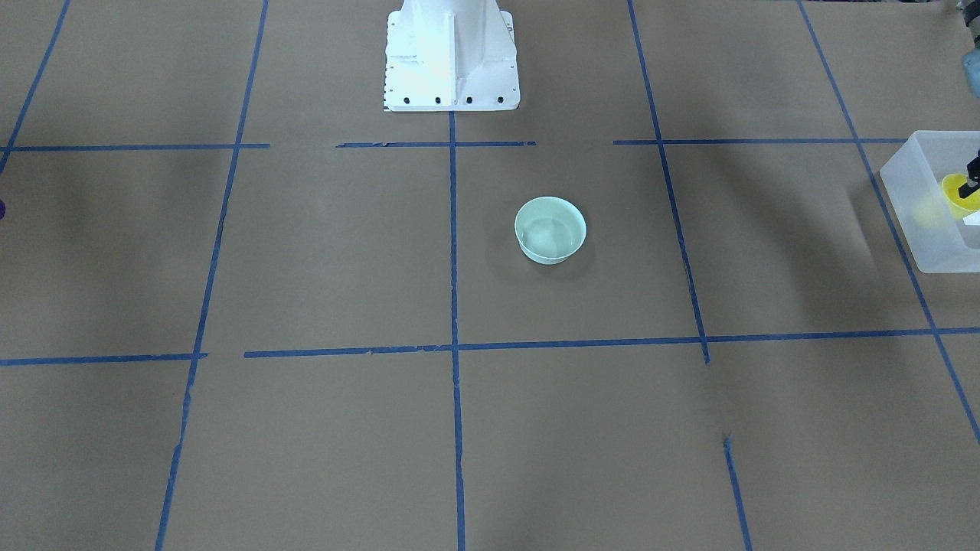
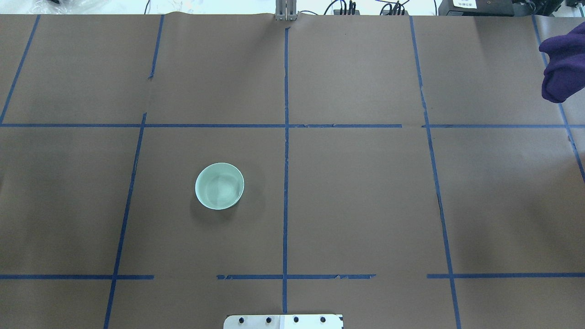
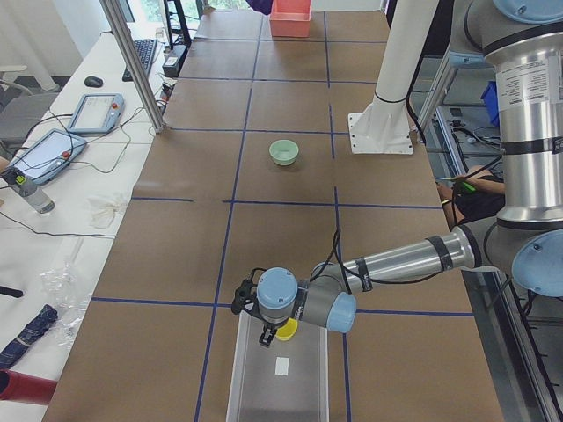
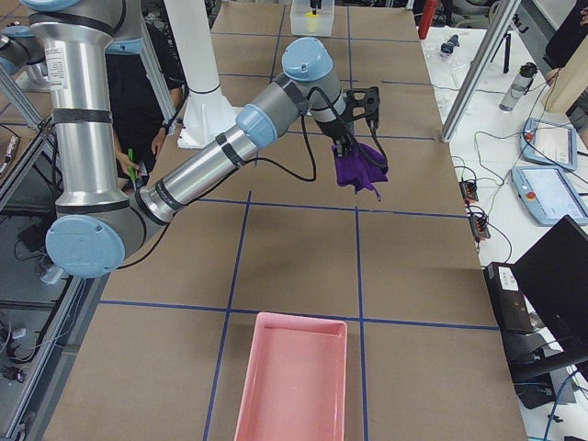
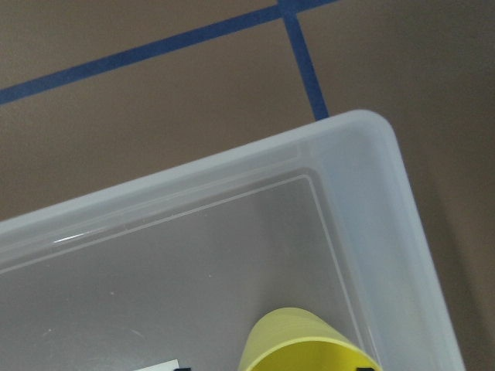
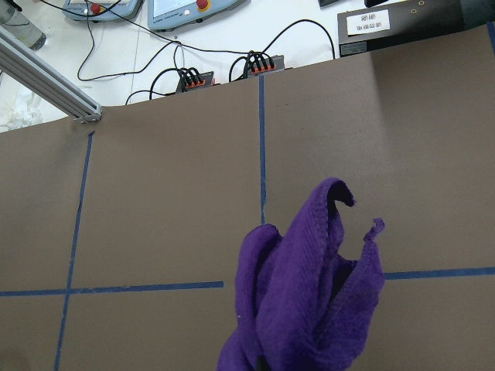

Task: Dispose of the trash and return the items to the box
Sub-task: 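Drop the cup in the clear bin while the right drops cloth in pink bin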

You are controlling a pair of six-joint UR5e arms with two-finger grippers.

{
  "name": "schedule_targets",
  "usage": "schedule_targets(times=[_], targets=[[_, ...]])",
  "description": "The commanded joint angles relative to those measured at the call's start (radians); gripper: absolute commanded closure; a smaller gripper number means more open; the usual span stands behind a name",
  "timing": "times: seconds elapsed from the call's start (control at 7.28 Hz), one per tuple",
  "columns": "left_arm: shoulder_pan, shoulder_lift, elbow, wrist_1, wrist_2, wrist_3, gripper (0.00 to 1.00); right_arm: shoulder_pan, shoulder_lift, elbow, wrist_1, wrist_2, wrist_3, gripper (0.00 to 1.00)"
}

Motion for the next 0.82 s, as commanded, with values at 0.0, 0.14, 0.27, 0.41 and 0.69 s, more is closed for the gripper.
schedule_targets(times=[0.0, 0.14, 0.27, 0.41, 0.69], targets=[[-0.055, 0.006, -0.181, 0.041, 0.116, -0.01, 0.0, 0.007, -0.037, -0.018, -0.003, -0.013, -0.1, 1.0], [-0.089, -0.01, -0.281, 0.166, 0.153, -0.017, 0.0, 0.022, -0.066, -0.021, -0.038, -0.038, -0.212, 1.0], [-0.095, -0.023, -0.379, 0.248, 0.161, -0.08, 0.0, 0.051, -0.083, -0.024, -0.117, -0.078, -0.362, 1.0], [-0.094, -0.033, -0.415, 0.249, 0.158, -0.207, 0.0, 0.092, -0.105, -0.062, -0.171, -0.136, -0.549, 1.0], [-0.03, -0.098, -0.435, 0.244, 0.12, -0.413, 0.0, 0.186, -0.146, -0.198, -0.225, -0.219, -0.879, 1.0]])
